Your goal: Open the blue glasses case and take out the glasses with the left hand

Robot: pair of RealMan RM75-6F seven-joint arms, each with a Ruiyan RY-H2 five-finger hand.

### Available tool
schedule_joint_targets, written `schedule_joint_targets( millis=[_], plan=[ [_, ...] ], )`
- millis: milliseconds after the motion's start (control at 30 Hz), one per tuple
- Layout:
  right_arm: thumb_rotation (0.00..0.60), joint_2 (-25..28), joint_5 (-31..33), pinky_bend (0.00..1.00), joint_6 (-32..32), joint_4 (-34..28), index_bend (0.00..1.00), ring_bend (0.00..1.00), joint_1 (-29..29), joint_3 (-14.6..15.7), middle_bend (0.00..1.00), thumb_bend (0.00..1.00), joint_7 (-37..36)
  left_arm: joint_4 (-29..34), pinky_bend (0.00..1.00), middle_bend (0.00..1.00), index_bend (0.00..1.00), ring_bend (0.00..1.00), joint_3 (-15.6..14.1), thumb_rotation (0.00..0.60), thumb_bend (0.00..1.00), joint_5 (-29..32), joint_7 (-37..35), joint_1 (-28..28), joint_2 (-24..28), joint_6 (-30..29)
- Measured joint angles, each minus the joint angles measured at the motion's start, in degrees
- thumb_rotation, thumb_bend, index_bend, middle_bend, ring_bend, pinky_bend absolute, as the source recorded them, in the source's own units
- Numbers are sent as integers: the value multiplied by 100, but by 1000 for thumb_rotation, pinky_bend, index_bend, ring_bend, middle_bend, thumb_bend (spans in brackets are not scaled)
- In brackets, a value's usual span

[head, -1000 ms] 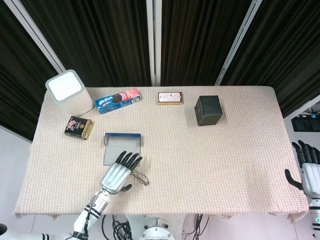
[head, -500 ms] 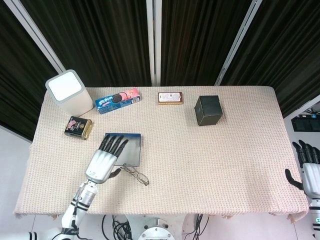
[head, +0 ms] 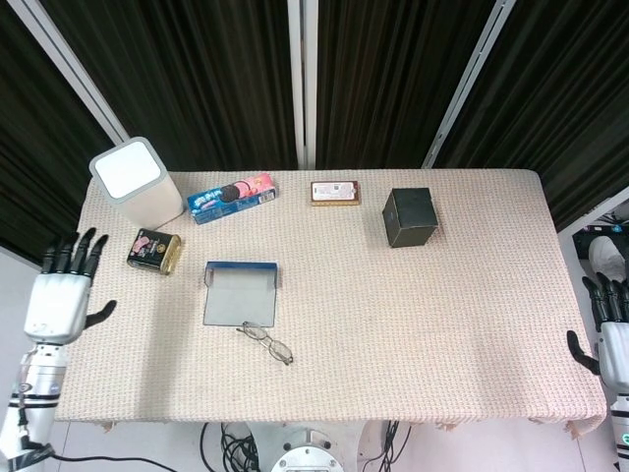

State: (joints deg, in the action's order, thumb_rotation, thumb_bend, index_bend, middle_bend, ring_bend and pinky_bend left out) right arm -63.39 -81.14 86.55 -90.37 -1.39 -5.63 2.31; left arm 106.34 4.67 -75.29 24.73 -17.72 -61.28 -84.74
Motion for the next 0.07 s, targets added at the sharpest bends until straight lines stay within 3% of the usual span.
schedule_joint_targets(
  millis=[67],
  plan=[
    [600, -19, 10, 0, 10, -60, 0, 0, -3, -9, 0, 320, 103, -8, 0, 0, 0, 0, -30, 600, 165, 33, -263, 122, 229, 8]
  ],
)
